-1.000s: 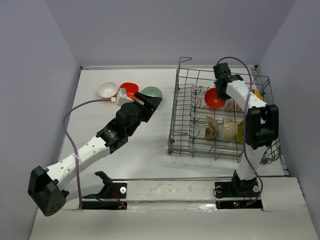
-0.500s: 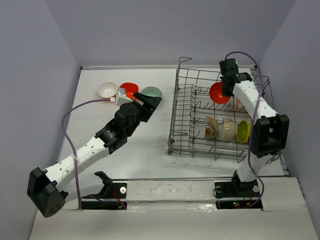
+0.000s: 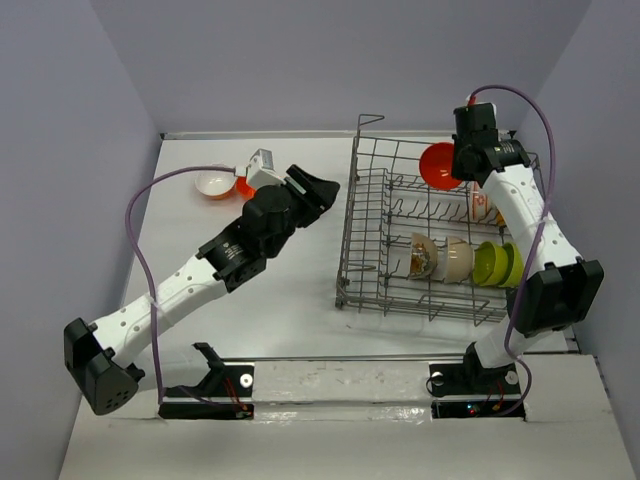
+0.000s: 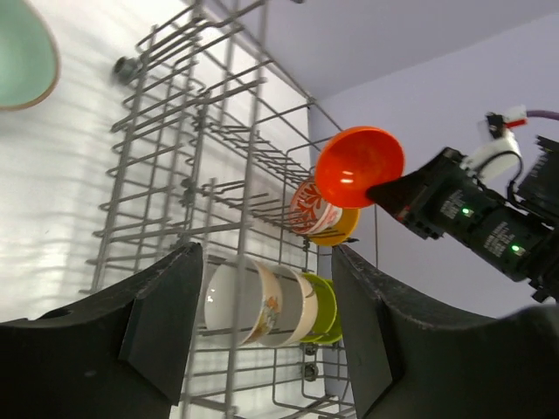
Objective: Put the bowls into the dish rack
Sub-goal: Pick up the bowl from the dish rack, then pass from the right arm to the left
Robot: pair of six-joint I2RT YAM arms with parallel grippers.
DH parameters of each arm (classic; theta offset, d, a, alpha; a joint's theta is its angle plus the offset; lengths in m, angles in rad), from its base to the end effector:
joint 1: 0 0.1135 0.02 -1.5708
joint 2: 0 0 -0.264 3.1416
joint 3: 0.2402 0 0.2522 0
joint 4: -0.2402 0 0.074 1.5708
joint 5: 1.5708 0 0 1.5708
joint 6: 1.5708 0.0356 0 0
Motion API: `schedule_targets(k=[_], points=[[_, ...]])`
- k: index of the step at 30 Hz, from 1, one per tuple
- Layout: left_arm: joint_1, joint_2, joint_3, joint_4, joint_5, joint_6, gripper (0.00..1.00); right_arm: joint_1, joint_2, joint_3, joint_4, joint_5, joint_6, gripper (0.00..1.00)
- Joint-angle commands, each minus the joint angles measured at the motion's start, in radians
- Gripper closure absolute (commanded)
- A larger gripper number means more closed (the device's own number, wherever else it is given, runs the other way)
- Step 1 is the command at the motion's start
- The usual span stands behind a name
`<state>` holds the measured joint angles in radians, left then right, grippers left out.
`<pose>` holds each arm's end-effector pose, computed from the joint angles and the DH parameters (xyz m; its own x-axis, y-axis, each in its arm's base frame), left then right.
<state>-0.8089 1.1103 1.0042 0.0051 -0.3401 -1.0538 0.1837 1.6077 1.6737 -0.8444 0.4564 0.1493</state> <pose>0.1878 -0.1797 0.3729 -0.4282 -0.7384 -0.5210 0.1634 0.5038 -0.8483 0.3427 0.0477 0.3789 -0.6611 0.0130 -0.7501 0.2456 0.9485 -0.2001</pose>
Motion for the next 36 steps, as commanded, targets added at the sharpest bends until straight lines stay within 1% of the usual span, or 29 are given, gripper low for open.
schedule_targets(k=[1, 3, 4, 5, 6, 7, 8, 11, 13, 15, 18, 21, 22, 24, 28, 30, 36], points=[[-0.044, 0.071, 0.180, -0.056, -0.089, 0.179, 0.31, -0.001, -0.025, 0.055, -0.044, 0.034, 0.041, 0.99], [-0.078, 0.098, 0.223, -0.083, -0.126, 0.241, 0.31, -0.001, -0.037, 0.047, -0.050, 0.019, 0.045, 0.99], [-0.090, 0.130, 0.265, -0.088, -0.132, 0.303, 0.31, -0.001, -0.051, 0.047, -0.053, -0.007, 0.047, 0.99], [-0.108, 0.149, 0.292, -0.099, -0.137, 0.333, 0.31, -0.001, -0.061, 0.044, -0.051, -0.034, 0.047, 0.99], [-0.118, 0.170, 0.319, -0.106, -0.139, 0.359, 0.31, -0.001, -0.072, 0.041, -0.045, -0.063, 0.047, 0.99], [-0.127, 0.215, 0.374, -0.117, -0.134, 0.391, 0.31, -0.001, -0.097, 0.043, -0.042, -0.128, 0.045, 0.99], [-0.136, 0.238, 0.405, -0.131, -0.142, 0.440, 0.31, -0.001, -0.106, 0.047, -0.045, -0.162, 0.049, 0.99], [-0.176, 0.338, 0.514, -0.169, -0.148, 0.526, 0.30, -0.001, -0.149, 0.063, -0.053, -0.257, 0.059, 0.99], [-0.199, 0.417, 0.594, -0.204, -0.165, 0.544, 0.30, -0.001, -0.172, 0.063, -0.056, -0.315, 0.064, 0.99], [-0.214, 0.462, 0.632, -0.211, -0.189, 0.569, 0.30, -0.001, -0.210, 0.055, -0.055, -0.347, 0.071, 0.99], [-0.249, 0.554, 0.732, -0.238, -0.258, 0.613, 0.30, -0.001, -0.247, 0.038, -0.050, -0.400, 0.079, 0.99], [-0.263, 0.670, 0.876, -0.281, -0.307, 0.649, 0.30, -0.001, -0.290, 0.028, -0.048, -0.447, 0.087, 0.99], [-0.265, 0.690, 0.876, -0.287, -0.316, 0.649, 0.30, -0.001, -0.295, 0.026, -0.047, -0.447, 0.088, 0.99], [-0.274, 0.715, 0.930, -0.281, -0.347, 0.663, 0.31, -0.001, -0.305, 0.012, -0.045, -0.493, 0.091, 0.99], [-0.283, 0.767, 0.987, -0.231, -0.389, 0.715, 0.30, -0.001, -0.333, -0.008, -0.041, -0.507, 0.091, 0.99], [-0.286, 0.787, 1.011, -0.235, -0.413, 0.721, 0.31, -0.001, -0.338, -0.011, -0.039, -0.513, 0.091, 0.99], [-0.325, 0.778, 1.013, -0.243, -0.412, 0.739, 0.31, -0.001, -0.339, -0.026, -0.038, -0.473, 0.091, 0.99]])
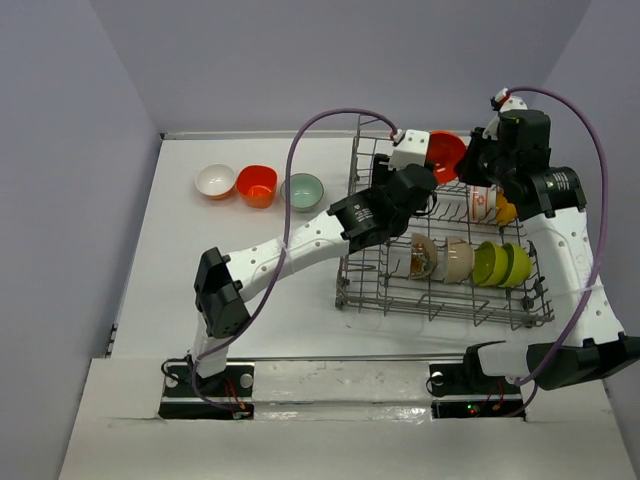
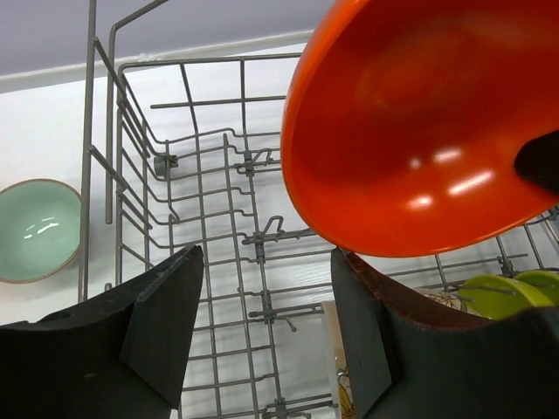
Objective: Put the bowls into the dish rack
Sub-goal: Pass from the right arm to the left
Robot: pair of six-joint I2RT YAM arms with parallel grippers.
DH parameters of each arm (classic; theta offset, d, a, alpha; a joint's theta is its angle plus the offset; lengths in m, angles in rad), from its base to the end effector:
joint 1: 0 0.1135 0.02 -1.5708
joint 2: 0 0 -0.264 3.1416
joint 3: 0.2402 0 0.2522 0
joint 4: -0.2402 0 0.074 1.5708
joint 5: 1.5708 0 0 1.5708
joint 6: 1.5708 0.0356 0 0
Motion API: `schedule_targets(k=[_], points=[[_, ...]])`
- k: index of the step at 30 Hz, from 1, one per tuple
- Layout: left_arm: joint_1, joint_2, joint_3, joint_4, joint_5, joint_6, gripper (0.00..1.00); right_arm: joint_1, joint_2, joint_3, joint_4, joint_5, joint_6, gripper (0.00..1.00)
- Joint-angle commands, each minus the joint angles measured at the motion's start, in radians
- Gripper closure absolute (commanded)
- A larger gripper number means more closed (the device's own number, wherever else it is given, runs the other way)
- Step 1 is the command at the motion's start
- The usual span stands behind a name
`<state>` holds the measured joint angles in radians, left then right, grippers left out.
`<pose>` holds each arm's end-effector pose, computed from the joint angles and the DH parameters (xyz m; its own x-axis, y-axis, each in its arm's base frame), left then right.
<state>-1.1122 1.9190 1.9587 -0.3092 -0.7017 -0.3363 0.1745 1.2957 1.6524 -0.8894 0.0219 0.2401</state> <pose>0.2198 -0.3933 0.4044 -0.2464 -0.0703 -0.9666 0.3476 0.9246 -0.1558 0.2476 0.0429 0.4537 -0.5227 0.1493 -0.8394 -0.0316 0.9805 0.1941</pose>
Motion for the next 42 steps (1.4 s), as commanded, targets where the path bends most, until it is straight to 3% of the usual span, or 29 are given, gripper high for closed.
schedule_targets(k=[1, 15, 22, 33, 42], points=[[-0.034, -0.040, 0.054, 0.053, -0.051, 0.020, 0.31, 0.008, -0.024, -0.003, 0.009, -0.028, 0.001, 0.99], [-0.057, -0.150, 0.012, 0.055, -0.021, -0.003, 0.30, 0.008, 0.017, 0.020, 0.006, 0.007, 0.008, 0.99], [-0.040, -0.042, 0.155, 0.027, -0.059, 0.052, 0.29, 0.008, 0.001, 0.035, -0.005, -0.029, 0.013, 0.99], [0.021, 0.031, 0.258, -0.008, -0.042, 0.077, 0.30, 0.008, -0.019, 0.043, -0.013, -0.077, 0.011, 0.99], [0.068, 0.025, 0.224, -0.004, 0.005, 0.077, 0.49, 0.008, -0.021, 0.047, -0.010, -0.096, 0.015, 0.99]])
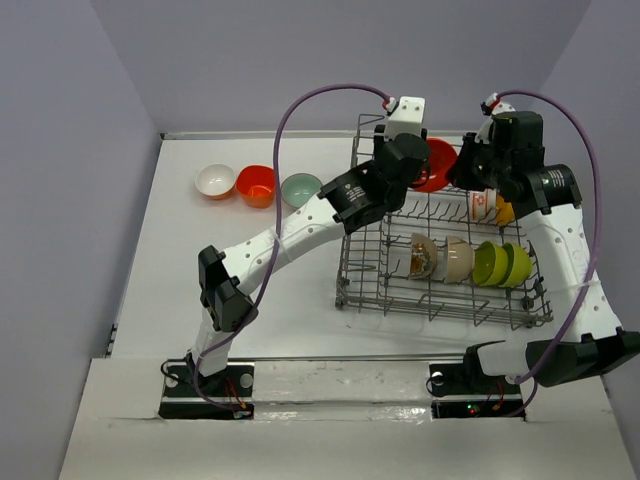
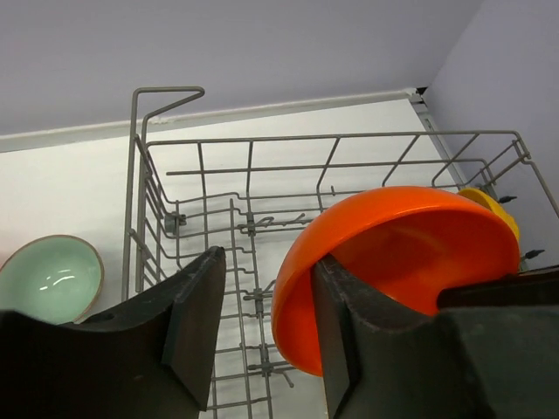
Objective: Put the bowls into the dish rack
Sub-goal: Pass from the right arm to the left
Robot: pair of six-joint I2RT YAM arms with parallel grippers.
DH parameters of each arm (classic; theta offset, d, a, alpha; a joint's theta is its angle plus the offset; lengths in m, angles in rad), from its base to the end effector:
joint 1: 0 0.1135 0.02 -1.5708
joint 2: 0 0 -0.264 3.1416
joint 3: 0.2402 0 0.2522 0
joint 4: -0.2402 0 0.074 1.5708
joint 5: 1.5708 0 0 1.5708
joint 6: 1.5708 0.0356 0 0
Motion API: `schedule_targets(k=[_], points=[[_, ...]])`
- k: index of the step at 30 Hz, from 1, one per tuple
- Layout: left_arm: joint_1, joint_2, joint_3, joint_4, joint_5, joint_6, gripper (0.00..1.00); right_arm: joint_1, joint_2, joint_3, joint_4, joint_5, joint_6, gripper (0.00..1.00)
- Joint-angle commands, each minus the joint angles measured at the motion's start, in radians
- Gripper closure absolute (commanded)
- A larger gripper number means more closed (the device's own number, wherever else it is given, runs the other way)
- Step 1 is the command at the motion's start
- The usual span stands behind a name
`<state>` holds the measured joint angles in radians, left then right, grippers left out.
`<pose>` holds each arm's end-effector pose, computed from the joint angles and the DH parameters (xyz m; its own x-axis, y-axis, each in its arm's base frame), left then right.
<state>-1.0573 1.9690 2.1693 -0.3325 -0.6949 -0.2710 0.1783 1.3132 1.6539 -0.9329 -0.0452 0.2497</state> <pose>0.2414 -0.3816 0.4510 -0.1580 -0.1384 -0.9777 0.3269 0.9270 -0.1840 0.2502 0.0467 0.4460 -0.5852 0.1454 -0.7978 -0.0717 0.9707 0.2295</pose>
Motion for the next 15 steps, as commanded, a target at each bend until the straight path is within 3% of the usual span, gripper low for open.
schedule_targets(k=[1, 4, 14, 15], points=[[0.014, -0.024, 0.014, 0.021, 0.005, 0.012, 0.50, 0.004, -0.038, 0.047, 0.032, -0.030, 0.005, 0.99], [0.014, -0.022, 0.014, 0.027, 0.021, 0.018, 0.55, 0.004, -0.040, 0.052, 0.031, -0.033, 0.006, 0.99], [0.016, -0.024, 0.006, 0.021, 0.069, 0.019, 1.00, 0.004, -0.068, 0.040, 0.051, -0.048, 0.002, 0.98], [0.019, -0.025, 0.006, 0.018, 0.083, 0.016, 1.00, 0.004, -0.074, 0.035, 0.057, -0.047, 0.002, 0.96]])
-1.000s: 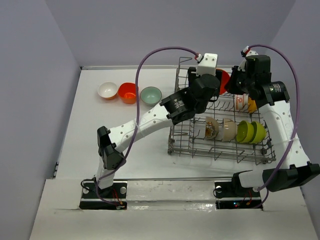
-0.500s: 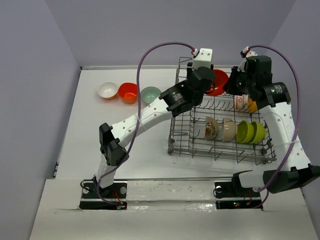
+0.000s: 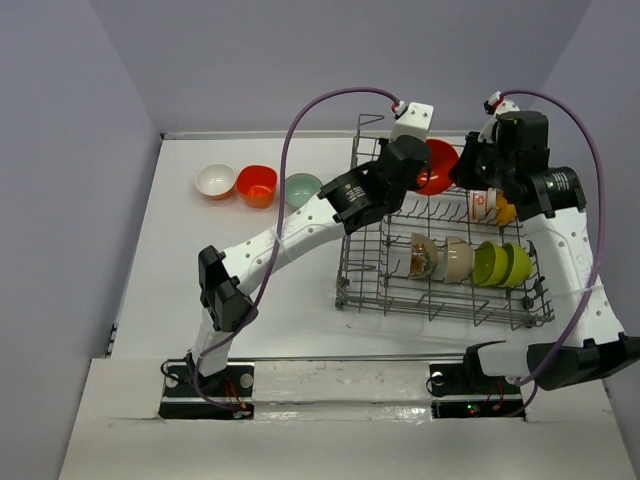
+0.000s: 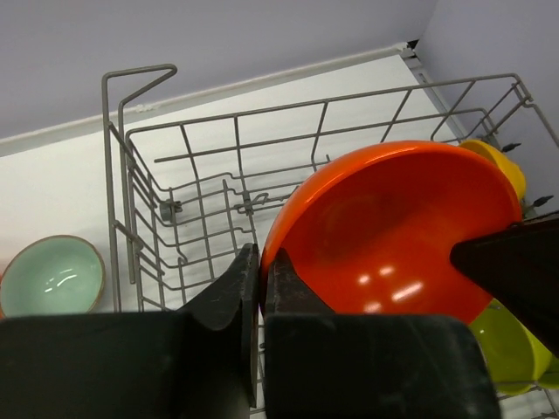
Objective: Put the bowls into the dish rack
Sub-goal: Pass from the right arm to the left, then pass from the left arm to the right
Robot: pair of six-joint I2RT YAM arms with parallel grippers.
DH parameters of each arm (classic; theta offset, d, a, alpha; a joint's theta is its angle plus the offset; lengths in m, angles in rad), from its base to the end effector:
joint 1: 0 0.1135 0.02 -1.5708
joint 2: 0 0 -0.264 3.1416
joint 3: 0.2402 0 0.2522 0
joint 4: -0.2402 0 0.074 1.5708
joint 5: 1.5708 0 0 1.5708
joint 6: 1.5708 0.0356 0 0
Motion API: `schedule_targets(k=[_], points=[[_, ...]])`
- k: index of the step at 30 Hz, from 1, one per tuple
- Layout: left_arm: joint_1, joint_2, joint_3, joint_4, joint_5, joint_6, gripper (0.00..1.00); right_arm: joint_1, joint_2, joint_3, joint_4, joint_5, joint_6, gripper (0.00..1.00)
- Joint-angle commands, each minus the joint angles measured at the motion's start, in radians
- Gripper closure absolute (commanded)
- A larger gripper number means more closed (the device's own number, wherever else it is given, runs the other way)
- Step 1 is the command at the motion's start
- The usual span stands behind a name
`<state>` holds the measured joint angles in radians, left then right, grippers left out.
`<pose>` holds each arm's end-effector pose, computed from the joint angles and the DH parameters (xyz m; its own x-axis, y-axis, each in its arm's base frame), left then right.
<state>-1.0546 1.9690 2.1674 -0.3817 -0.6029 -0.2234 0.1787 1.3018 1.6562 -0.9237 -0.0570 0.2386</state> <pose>0.2408 -0.3834 0.4451 -0.1855 -0.0429 -0.9817 0.4103 0.9044 -0.1170 0.2467 0.0466 0.4502 -0.5685 0.1371 -0.8112 -0.0929 0.9690 0.2289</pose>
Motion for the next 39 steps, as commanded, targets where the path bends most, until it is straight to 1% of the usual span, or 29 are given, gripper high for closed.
schedule_targets(k=[1, 3, 8, 9, 11, 12, 15, 24, 29, 37, 39], points=[[0.018, -0.025, 0.009, 0.064, 0.000, -0.034, 1.00, 0.004, -0.068, 0.027, 0.054, -0.032, 0.010, 0.94], [0.024, -0.027, 0.015, 0.050, 0.038, -0.050, 1.00, 0.004, -0.097, -0.002, 0.084, -0.020, 0.007, 0.89], [0.042, -0.044, 0.005, 0.038, 0.107, -0.076, 1.00, 0.004, -0.125, -0.050, 0.118, 0.020, -0.002, 0.84], [0.047, -0.045, 0.006, 0.033, 0.135, -0.080, 1.00, 0.004, -0.128, -0.064, 0.131, 0.031, -0.001, 0.80], [0.051, -0.045, 0.011, 0.021, 0.161, -0.096, 1.00, 0.004, -0.141, -0.076, 0.143, 0.039, -0.002, 0.77], [0.057, -0.045, 0.011, 0.017, 0.188, -0.103, 1.00, 0.004, -0.145, -0.088, 0.157, 0.039, -0.002, 0.73], [0.064, -0.051, 0.008, 0.007, 0.231, -0.122, 1.00, 0.004, -0.162, -0.107, 0.183, 0.042, -0.005, 0.70], [0.074, -0.070, 0.011, 0.001, 0.356, -0.152, 1.00, 0.004, -0.165, -0.124, 0.204, 0.051, -0.010, 0.69], [0.074, -0.073, 0.009, -0.005, 0.380, -0.156, 1.00, 0.004, -0.145, -0.118, 0.207, 0.046, -0.010, 0.69], [0.074, -0.087, -0.006, 0.007, 0.463, -0.168, 1.00, 0.004, -0.124, -0.125, 0.217, 0.054, -0.016, 0.70], [0.076, -0.091, -0.006, 0.010, 0.491, -0.169, 1.00, 0.004, -0.124, -0.128, 0.218, 0.092, -0.019, 0.71]])
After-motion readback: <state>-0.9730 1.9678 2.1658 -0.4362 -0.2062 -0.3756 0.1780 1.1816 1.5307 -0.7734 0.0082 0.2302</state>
